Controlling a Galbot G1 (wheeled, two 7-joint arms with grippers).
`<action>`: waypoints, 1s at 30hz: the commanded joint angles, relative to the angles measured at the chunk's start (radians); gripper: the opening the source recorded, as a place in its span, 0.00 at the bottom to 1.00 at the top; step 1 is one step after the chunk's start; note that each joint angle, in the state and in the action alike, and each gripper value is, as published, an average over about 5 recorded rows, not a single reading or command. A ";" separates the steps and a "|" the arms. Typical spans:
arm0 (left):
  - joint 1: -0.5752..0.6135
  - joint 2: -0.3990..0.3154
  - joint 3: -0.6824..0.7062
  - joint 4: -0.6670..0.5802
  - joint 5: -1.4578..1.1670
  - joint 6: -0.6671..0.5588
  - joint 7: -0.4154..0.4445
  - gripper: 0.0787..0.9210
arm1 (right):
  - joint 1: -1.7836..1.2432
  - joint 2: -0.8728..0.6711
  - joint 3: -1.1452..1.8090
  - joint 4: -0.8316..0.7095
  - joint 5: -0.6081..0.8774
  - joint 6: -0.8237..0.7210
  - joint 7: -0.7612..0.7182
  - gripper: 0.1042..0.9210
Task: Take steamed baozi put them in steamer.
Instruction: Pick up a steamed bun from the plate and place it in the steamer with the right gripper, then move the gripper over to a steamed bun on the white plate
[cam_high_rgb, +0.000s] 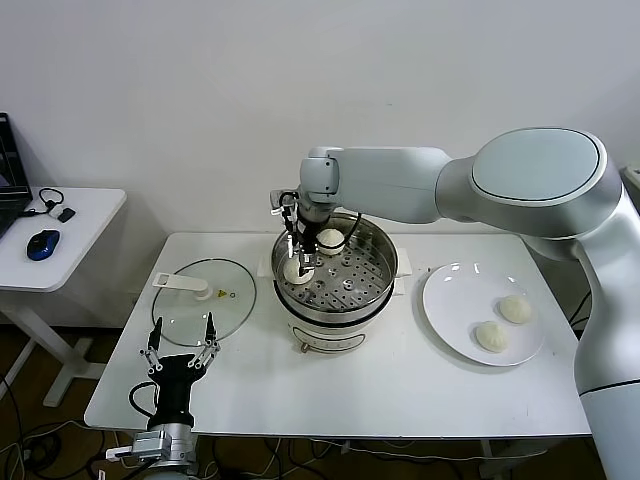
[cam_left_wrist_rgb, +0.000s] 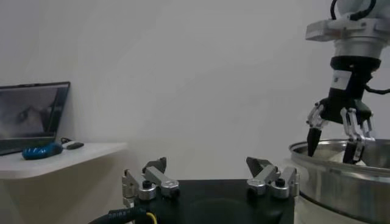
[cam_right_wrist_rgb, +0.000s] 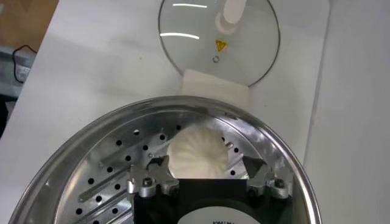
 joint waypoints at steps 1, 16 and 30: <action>0.005 0.000 -0.003 -0.005 0.001 0.000 0.001 0.88 | 0.098 -0.093 -0.021 0.105 0.002 0.005 -0.019 0.88; 0.008 -0.005 -0.013 -0.015 0.015 0.001 -0.001 0.88 | 0.249 -0.507 -0.142 0.322 -0.153 0.084 -0.090 0.88; 0.011 -0.028 -0.009 -0.006 0.031 -0.012 -0.005 0.88 | 0.221 -0.816 -0.232 0.399 -0.350 0.142 -0.099 0.88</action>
